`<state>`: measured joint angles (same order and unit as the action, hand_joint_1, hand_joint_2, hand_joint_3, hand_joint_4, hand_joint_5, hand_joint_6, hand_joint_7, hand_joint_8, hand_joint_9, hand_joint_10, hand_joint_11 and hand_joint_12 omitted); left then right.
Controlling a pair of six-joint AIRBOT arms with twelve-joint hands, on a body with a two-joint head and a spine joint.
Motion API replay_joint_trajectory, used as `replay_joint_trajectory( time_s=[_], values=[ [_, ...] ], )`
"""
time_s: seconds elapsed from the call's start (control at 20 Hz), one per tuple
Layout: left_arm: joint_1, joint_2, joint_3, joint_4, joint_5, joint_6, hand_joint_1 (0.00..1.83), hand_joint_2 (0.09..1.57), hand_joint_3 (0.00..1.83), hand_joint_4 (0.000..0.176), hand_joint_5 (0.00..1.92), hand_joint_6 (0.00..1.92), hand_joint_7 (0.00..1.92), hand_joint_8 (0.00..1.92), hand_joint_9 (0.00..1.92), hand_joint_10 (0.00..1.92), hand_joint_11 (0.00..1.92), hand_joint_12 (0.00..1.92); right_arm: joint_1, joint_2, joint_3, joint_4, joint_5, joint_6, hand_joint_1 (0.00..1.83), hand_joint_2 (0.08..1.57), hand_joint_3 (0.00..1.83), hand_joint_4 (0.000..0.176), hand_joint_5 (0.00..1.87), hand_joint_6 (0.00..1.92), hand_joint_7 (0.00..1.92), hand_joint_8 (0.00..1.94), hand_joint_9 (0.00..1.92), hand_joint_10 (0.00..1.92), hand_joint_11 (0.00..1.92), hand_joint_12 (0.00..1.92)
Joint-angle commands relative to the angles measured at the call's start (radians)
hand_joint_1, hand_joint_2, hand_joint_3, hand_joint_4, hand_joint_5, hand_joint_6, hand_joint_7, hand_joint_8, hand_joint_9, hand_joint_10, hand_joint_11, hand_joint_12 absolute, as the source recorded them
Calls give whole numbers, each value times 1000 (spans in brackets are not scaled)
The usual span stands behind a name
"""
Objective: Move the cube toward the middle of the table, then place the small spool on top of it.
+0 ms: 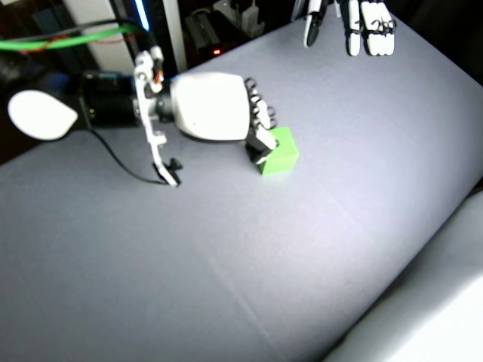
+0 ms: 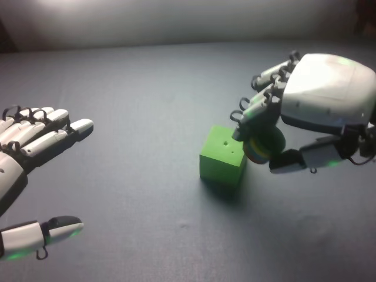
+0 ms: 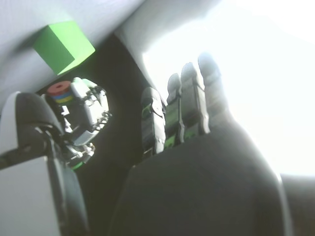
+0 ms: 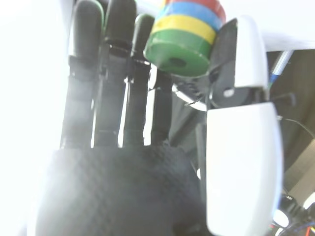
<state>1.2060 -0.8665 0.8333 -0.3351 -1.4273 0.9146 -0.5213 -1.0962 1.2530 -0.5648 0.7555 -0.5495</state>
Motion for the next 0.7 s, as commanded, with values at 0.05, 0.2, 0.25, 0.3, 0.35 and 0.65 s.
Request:
replay_joint_trajectory(
  time_s=[0.05, 0.2, 0.25, 0.3, 0.35, 0.65],
  values=[
    [-2, -2, 4, 12, -111, -8, 839, 963, 0, 163, 198, 0, 133, 1, 127, 3, 0, 370, 38, -6, 9, 43, 101, -11, 1264, 1073, 0, 0, 1144, 527, 1047, 1102, 857, 1155, 515, 1733],
    [-2, -3, 4, 12, -109, -11, 866, 954, 0, 146, 209, 2, 156, 4, 137, 3, 0, 360, 67, -29, 26, 43, 87, -23, 1228, 1096, 2, 0, 1061, 778, 999, 1069, 798, 1118, 476, 1698],
    [-2, -4, 5, 12, -108, -11, 851, 959, 0, 149, 206, 0, 152, 1, 129, 1, 0, 333, 73, -37, 32, 43, 79, -28, 1218, 1111, 3, 15, 983, 944, 1004, 1013, 812, 1016, 437, 1621],
    [-2, -4, 5, 12, -108, -12, 845, 959, 0, 144, 205, 0, 152, 0, 134, 2, 0, 365, 77, -46, 38, 43, 71, -33, 1231, 1097, 0, 0, 1081, 781, 977, 1057, 795, 1019, 354, 1660],
    [-2, -4, 5, 12, -106, -12, 853, 961, 0, 139, 214, 1, 156, 0, 139, 1, 0, 373, 84, -66, 50, 40, 50, -43, 1260, 1072, 2, 0, 941, 988, 1212, 670, 985, 811, 577, 1491],
    [-2, -6, 10, 11, -106, -21, 823, 970, 2, 154, 191, 0, 131, 0, 114, 0, 0, 330, 94, -114, 78, 5, -7, -43, 1376, 1036, 1, 0, 1043, 779, 1339, 273, 1084, 998, 726, 1375]
  ],
)
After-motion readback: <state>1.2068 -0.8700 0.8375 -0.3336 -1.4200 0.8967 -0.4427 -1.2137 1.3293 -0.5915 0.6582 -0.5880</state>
